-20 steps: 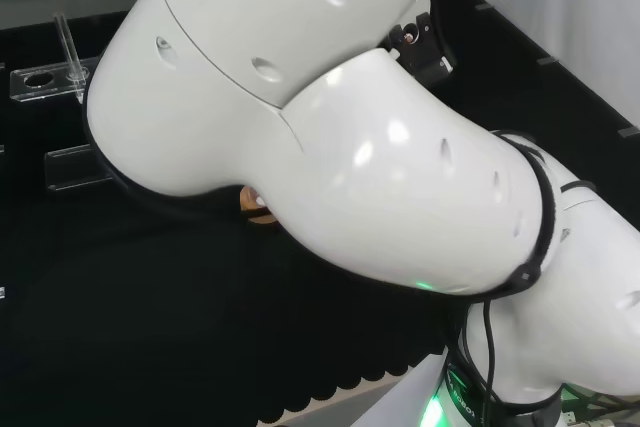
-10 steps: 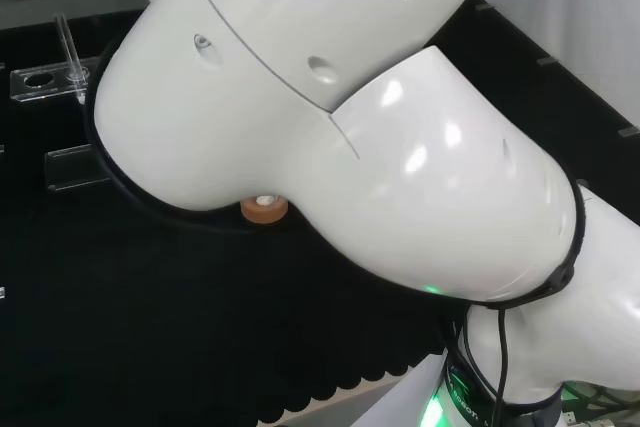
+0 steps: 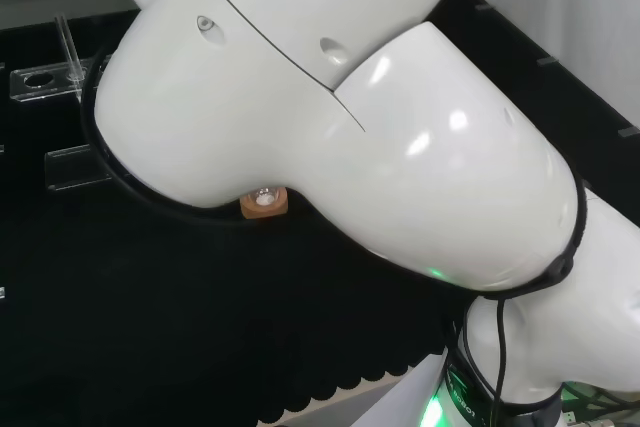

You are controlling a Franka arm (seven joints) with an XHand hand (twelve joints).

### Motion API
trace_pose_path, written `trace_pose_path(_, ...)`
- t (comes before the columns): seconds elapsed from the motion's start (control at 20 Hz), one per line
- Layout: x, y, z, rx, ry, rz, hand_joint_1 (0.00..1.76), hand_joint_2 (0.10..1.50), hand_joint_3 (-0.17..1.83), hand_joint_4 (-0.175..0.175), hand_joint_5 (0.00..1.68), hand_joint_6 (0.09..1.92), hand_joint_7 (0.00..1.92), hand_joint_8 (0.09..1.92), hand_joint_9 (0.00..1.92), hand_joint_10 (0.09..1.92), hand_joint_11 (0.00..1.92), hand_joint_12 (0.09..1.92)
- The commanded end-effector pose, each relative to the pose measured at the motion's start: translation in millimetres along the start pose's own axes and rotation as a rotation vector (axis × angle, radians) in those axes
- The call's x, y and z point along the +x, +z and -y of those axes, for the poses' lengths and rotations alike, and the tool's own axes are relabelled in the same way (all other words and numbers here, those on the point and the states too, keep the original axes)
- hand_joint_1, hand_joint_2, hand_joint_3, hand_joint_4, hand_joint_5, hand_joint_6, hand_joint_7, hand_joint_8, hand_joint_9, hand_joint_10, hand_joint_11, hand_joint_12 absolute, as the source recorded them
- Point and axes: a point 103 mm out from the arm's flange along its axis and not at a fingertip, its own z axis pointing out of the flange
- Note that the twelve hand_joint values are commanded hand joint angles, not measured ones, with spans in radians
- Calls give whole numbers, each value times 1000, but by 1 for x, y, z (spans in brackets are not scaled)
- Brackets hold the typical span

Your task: Remove the funnel from the round-bottom flask.

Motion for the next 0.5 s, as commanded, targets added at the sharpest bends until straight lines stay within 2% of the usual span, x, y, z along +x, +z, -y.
trace_pose_path(0.05,12,-2,-13,61,24,25,574,654,304,-63,10,87,0,371,158,817,404,1430)
trace_pose_path(0.5,15,2,-28,72,26,76,595,666,282,-62,19,87,0,406,167,840,430,1424)
